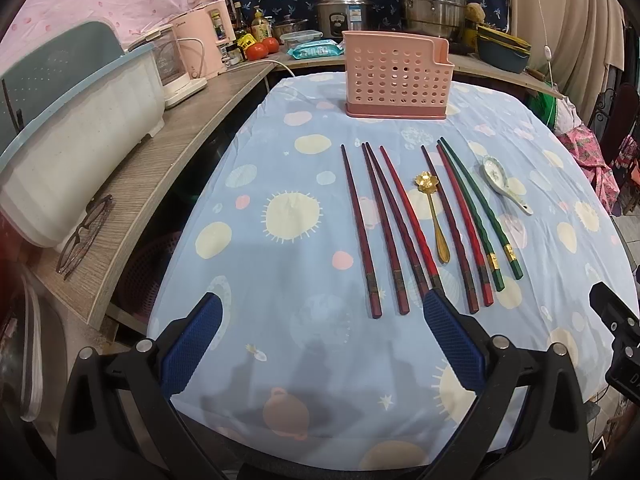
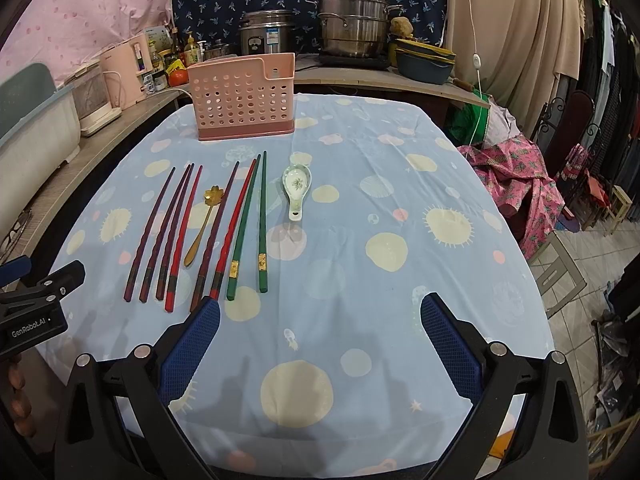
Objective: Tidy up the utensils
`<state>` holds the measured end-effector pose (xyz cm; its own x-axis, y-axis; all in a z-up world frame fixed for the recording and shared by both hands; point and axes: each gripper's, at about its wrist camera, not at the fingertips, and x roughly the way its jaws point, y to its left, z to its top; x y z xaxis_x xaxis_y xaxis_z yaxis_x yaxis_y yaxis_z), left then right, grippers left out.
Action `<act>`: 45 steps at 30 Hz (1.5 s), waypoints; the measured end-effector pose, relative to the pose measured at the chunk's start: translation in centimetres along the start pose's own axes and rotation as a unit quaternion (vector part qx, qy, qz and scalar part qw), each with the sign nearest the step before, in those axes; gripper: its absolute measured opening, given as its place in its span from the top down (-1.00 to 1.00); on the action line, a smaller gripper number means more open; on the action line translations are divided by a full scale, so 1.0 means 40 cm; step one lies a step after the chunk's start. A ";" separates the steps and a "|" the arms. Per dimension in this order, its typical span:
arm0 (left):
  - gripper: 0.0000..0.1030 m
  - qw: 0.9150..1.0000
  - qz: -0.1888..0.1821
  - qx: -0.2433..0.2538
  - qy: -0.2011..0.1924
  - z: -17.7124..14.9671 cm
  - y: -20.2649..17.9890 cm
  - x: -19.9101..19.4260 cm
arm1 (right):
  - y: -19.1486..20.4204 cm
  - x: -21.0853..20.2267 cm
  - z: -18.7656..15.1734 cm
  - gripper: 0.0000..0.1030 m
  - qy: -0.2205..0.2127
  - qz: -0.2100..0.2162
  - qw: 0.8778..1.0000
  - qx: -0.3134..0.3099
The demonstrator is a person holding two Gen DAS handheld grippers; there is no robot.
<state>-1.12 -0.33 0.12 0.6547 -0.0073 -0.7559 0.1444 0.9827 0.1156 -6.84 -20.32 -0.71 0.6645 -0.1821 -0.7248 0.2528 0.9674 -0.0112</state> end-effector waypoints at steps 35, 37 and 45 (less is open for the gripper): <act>-0.87 1.000 -0.013 -0.004 0.007 0.014 0.013 0.005 | 0.006 0.000 -0.002 -0.87 -0.001 -0.001 1.000 0.002; -0.87 1.000 -0.013 -0.004 0.006 0.014 0.013 0.005 | 0.007 -0.001 -0.003 -0.87 -0.001 0.000 1.000 0.002; -0.87 1.000 -0.025 -0.004 0.007 0.012 0.012 0.005 | 0.006 -0.001 -0.003 -0.87 -0.001 0.000 1.000 0.002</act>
<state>-0.56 0.06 0.33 0.6368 -0.0537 -0.7692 0.1698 0.9828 0.0720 -6.89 -20.05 -0.77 0.6663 -0.1835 -0.7227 0.2556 0.9667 -0.0098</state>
